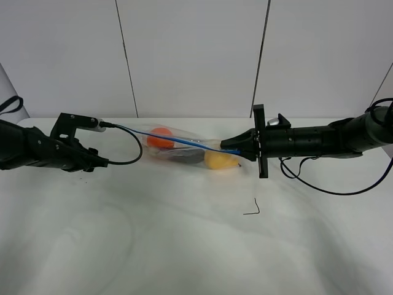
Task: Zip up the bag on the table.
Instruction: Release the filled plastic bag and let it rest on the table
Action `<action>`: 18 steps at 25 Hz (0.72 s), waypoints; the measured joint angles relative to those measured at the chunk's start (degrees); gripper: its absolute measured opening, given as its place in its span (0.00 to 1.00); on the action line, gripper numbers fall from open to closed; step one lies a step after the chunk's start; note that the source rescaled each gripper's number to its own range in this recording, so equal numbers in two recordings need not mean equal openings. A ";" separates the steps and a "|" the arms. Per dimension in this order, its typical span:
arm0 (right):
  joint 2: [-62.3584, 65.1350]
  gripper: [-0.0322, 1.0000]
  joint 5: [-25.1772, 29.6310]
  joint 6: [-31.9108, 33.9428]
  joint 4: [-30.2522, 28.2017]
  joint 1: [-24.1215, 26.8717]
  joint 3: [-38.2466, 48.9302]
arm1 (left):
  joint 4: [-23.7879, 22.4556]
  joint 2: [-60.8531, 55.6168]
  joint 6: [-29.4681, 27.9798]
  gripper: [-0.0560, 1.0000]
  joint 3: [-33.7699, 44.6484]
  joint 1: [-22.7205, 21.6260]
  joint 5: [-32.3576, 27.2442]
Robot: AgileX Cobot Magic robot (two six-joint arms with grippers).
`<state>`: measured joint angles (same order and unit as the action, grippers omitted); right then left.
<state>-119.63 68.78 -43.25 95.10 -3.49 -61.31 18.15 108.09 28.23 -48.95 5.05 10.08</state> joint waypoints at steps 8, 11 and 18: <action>0.00 0.03 0.00 0.00 0.00 0.00 0.00 | -0.10 -0.24 -0.41 0.69 -7.35 0.00 -16.37; 0.00 0.03 0.00 0.00 0.00 0.00 0.00 | 0.24 -0.24 -3.90 0.82 -7.87 0.00 -21.01; 0.00 0.03 0.00 0.00 0.00 0.00 0.00 | -1.20 -0.24 -12.31 0.99 -15.61 -1.00 -37.72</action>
<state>-119.63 68.78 -43.25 95.10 -3.49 -61.31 16.96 107.84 15.92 -64.56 4.05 -27.64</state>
